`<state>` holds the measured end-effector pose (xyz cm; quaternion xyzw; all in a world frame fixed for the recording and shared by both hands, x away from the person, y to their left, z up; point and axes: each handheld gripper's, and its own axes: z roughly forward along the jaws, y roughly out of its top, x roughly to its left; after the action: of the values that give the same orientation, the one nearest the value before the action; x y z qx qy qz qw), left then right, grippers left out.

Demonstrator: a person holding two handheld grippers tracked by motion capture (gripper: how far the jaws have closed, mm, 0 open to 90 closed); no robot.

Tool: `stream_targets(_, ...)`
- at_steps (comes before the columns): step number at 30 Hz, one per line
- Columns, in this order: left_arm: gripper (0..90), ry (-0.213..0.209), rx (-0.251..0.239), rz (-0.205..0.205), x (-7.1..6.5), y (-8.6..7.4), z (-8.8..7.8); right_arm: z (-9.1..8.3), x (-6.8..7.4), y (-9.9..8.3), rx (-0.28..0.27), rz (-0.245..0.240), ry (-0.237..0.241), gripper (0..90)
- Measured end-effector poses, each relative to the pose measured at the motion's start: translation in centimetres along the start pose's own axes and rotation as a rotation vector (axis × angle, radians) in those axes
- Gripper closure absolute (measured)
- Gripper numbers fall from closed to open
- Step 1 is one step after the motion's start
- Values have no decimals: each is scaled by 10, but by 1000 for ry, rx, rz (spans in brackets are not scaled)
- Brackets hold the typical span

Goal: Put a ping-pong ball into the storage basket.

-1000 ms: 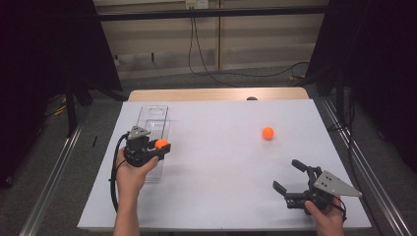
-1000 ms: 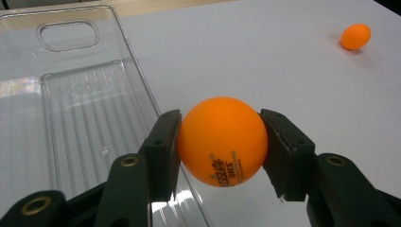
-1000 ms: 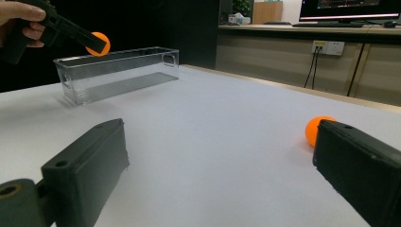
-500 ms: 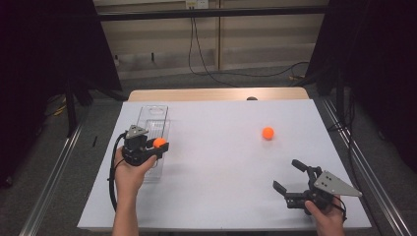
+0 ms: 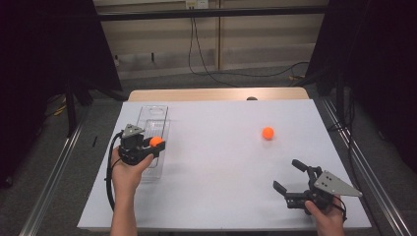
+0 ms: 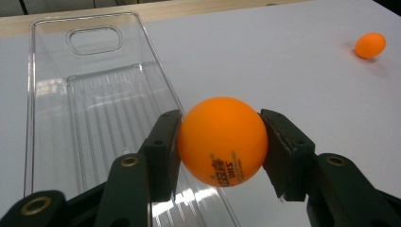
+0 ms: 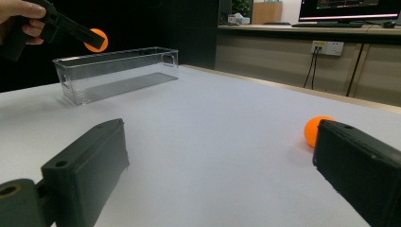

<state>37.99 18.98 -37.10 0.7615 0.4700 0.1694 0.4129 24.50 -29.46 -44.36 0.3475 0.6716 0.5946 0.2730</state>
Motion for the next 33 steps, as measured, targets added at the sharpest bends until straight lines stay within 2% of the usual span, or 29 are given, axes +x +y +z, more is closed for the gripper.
stream_targets(33, 509, 51, -7, -18, 14, -5, 0, -1, 0, 0, -2, 0, -1, 35)
